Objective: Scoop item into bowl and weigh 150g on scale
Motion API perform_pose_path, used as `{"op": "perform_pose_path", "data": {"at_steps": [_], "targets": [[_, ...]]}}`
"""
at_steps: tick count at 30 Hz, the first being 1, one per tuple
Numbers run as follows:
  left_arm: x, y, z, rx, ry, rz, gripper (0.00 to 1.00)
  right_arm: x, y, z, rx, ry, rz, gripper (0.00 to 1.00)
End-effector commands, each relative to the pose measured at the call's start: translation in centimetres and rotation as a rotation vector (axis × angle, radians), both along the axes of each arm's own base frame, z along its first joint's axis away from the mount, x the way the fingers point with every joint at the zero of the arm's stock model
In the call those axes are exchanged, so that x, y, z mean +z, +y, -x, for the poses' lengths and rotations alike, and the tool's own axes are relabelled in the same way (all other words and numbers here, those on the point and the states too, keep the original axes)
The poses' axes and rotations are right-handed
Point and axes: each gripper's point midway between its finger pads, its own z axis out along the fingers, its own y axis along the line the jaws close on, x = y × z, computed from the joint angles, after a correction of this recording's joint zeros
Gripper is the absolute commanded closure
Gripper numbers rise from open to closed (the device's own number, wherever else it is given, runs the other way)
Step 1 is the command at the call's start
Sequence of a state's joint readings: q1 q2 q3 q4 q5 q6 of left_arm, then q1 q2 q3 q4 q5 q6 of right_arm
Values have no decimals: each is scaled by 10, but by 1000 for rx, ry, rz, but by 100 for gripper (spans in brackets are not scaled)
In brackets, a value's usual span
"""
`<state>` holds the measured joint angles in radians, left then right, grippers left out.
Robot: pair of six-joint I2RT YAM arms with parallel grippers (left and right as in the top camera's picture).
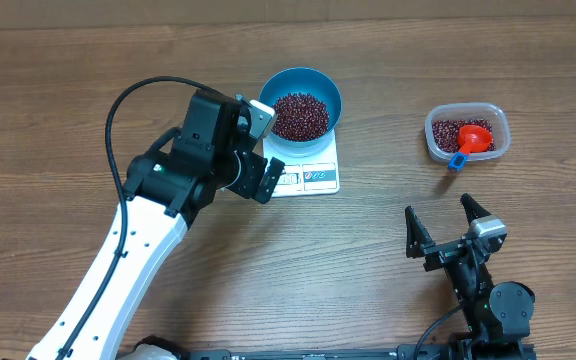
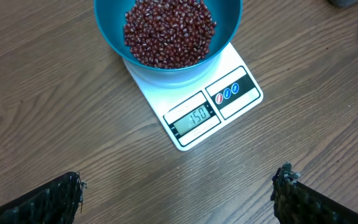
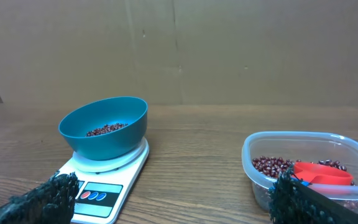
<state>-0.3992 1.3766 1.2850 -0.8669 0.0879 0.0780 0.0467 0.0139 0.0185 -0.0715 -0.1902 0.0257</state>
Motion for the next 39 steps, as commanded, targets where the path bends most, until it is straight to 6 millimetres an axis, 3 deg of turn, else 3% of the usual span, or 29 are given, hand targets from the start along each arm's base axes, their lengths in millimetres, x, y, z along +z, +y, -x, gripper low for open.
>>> {"op": "perform_pose_path", "data": {"at_steps": [1,7,11,14,18,25,37,39], "targets": [[26,13,3,32,-80,16,1,-2,-1,0,-9,-4,1,0],[52,70,3,252,-190,118,1,-2,-1,0,-10,-4,1,0],[56,92,10,300,-354,167,1,-2,-1,0,-10,-4,1,0],[49,102,20,311,-471,189,0,-2,-1,0,-10,-4,1,0],[30,99,42,200,-593,176,1,-2,-1,0,-10,-4,1,0],[-7,106,70,185,-826,155,1,-2,-1,0,-9,-4,1,0],[-55,112,83,190,-882,132,1,-2,-1,0,-9,-4,1,0],[-49,112,83,189,-906,138,0,-2,-1,0,-9,-4,1,0]]}}
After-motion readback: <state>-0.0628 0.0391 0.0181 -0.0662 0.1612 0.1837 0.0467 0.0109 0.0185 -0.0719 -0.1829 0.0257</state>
